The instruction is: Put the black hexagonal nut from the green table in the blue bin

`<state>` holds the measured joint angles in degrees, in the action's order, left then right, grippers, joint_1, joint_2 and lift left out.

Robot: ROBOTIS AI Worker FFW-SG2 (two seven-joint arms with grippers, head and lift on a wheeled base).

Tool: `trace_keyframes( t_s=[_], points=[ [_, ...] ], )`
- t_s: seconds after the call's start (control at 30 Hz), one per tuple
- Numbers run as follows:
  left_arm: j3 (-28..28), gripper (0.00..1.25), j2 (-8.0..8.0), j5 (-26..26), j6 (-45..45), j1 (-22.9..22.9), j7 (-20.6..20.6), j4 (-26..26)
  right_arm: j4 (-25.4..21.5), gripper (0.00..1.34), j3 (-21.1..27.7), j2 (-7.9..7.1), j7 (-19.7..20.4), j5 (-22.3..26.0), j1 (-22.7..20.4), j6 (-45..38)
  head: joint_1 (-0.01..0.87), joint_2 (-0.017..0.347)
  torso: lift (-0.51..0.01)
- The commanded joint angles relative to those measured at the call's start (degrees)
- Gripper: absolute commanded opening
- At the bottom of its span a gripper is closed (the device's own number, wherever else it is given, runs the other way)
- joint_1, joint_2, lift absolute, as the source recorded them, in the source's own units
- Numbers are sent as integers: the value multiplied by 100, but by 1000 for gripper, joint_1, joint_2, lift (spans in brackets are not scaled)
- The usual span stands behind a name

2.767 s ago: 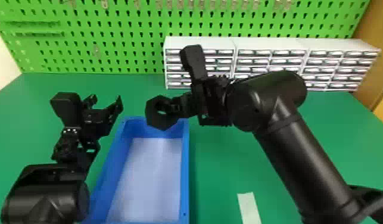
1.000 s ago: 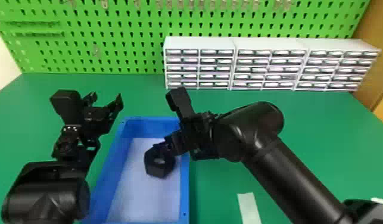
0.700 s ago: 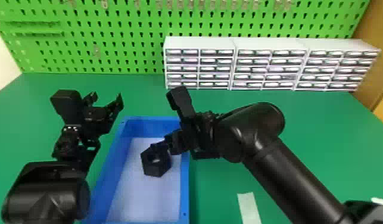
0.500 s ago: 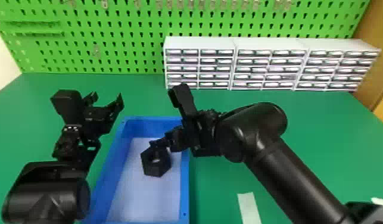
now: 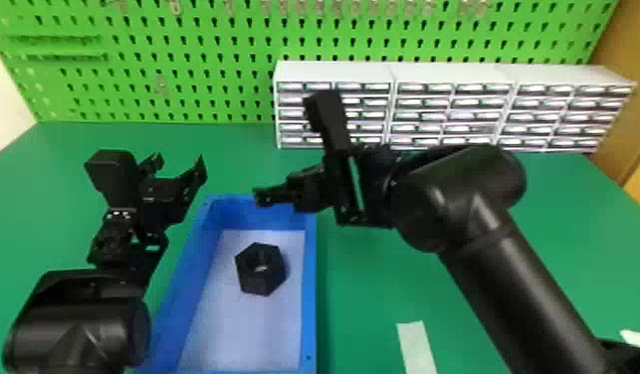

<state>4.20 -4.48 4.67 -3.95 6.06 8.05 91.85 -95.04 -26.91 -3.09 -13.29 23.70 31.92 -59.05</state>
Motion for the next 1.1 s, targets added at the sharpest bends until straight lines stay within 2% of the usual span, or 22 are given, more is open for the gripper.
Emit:
trace_keyframes(
  t_s=[0.0, 0.3, 0.53, 0.83, 1.07],
  points=[
    [-7, 752, 0, -1, 0, 0, 4, 8, -463, 947, 406, -42, 2, -287, -186, 16, 686, 52, -97],
    [2, 752, 0, 8, 0, -9, 4, 17, -946, 943, 1320, -183, -69, -771, -529, 7, 686, 52, -97],
    [2, 752, 0, 25, 0, -9, 4, 35, -1333, 943, 1786, -253, -69, -1465, -810, 77, 686, 52, -97],
    [-16, 752, 0, 25, 0, 18, 4, 35, -1430, 943, 2322, -332, -69, -1939, -1241, 649, 686, 52, -97],
    [2, 752, 0, 34, 0, 18, 4, 35, -1518, 947, 2849, -315, -60, -2221, -1601, 1194, 686, 52, -97]
  ],
)
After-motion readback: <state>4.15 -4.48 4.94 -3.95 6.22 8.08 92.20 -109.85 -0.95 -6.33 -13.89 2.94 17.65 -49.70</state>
